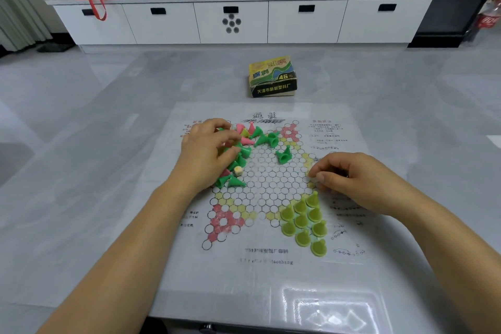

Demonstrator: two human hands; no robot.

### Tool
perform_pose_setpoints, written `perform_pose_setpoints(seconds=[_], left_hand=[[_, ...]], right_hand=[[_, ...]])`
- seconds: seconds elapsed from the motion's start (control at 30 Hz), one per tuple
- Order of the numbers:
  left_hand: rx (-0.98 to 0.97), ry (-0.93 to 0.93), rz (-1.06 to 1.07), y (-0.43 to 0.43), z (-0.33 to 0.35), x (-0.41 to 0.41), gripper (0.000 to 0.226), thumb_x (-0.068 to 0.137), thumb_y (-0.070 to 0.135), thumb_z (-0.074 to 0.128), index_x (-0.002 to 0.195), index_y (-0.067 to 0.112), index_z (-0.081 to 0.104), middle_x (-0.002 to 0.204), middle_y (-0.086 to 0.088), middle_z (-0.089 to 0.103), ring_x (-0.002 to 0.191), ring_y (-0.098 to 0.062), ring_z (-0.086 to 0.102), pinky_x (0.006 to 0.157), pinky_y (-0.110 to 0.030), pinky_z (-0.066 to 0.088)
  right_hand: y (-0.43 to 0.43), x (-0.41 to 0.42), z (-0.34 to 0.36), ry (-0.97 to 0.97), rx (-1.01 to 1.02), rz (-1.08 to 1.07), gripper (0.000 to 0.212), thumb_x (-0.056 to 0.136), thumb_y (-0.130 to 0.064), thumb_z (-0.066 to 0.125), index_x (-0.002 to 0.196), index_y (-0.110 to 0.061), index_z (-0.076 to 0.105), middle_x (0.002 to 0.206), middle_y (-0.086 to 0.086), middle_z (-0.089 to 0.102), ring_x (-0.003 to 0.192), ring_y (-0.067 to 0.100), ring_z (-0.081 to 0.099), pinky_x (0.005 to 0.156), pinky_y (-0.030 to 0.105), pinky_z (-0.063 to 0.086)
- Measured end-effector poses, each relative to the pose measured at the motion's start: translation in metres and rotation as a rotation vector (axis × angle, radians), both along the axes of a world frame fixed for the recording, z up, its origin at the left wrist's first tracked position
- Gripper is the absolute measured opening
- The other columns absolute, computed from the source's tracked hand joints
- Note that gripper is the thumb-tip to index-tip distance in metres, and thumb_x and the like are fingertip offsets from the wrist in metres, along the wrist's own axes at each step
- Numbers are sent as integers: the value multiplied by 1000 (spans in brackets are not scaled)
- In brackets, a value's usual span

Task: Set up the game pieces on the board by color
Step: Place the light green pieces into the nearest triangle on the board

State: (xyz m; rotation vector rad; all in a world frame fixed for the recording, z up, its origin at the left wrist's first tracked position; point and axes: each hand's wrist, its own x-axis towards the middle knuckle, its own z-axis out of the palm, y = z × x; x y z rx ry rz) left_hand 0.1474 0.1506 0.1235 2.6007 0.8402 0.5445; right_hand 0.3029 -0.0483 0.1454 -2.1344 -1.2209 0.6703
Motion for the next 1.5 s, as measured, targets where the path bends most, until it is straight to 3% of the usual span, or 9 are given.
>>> perform_pose_setpoints(seconds=[0.3,0.53,0.63,0.7,0.83,0.97,1.13,1.3,1.5], left_hand=[[-62,-54,81,1,6,-5,18,79,17,66,97,17,70,123,-1,53,117,-20,43,101,-40,35],[-79,-299,115,0,12,-10,14,82,12,64,94,15,71,105,1,63,96,-9,55,89,-24,40],[-149,-359,-11,-16,27,-13,12,82,14,63,87,25,67,86,14,63,72,6,54,72,-10,42],[-257,-299,-154,-33,32,-16,15,81,14,64,85,27,67,81,18,63,68,7,55,64,-5,42],[-318,-115,-316,-55,18,-22,11,81,14,66,89,19,70,83,20,63,78,4,60,67,-6,44],[-317,-39,-368,-62,6,-26,12,79,18,68,91,22,71,82,19,62,81,2,57,70,-5,41],[-336,-15,-376,-63,4,-30,33,78,12,69,108,23,62,90,15,59,83,-1,54,71,-8,44],[-327,-2,-382,-65,3,-28,19,77,13,70,95,17,68,94,8,58,88,-2,52,72,-5,40],[-367,1,-414,-68,4,-29,17,77,17,70,94,21,70,92,15,56,88,0,53,73,-7,42]], right_hand=[[-1,-2,1,5,-2,1,11,88,-23,55,90,-28,64,86,-13,67,81,3,60,72,18,46],[-1,-1,0,-3,6,8,12,88,-23,55,86,-32,63,82,-16,64,75,-1,57,63,8,42],[0,-1,0,1,6,5,12,88,-23,55,87,-30,64,84,-14,65,78,4,59,70,16,45],[0,-1,0,4,10,2,12,88,-23,55,86,-30,64,84,-13,66,79,7,60,71,20,46],[0,-2,0,-3,4,8,12,88,-23,56,84,-32,63,88,-11,67,82,8,61,73,22,47],[-1,-2,0,6,3,10,13,88,-23,56,83,-33,63,87,-10,66,83,11,61,73,23,46],[-1,-2,-1,15,-3,9,11,87,-23,57,85,-31,64,89,-7,67,86,14,62,79,31,49],[-1,-2,-1,12,-3,12,11,88,-23,57,85,-32,64,89,-8,67,86,13,61,76,27,47],[-1,-2,-1,0,-10,9,9,87,-24,57,88,-29,65,91,-5,67,88,15,61,78,29,47]])
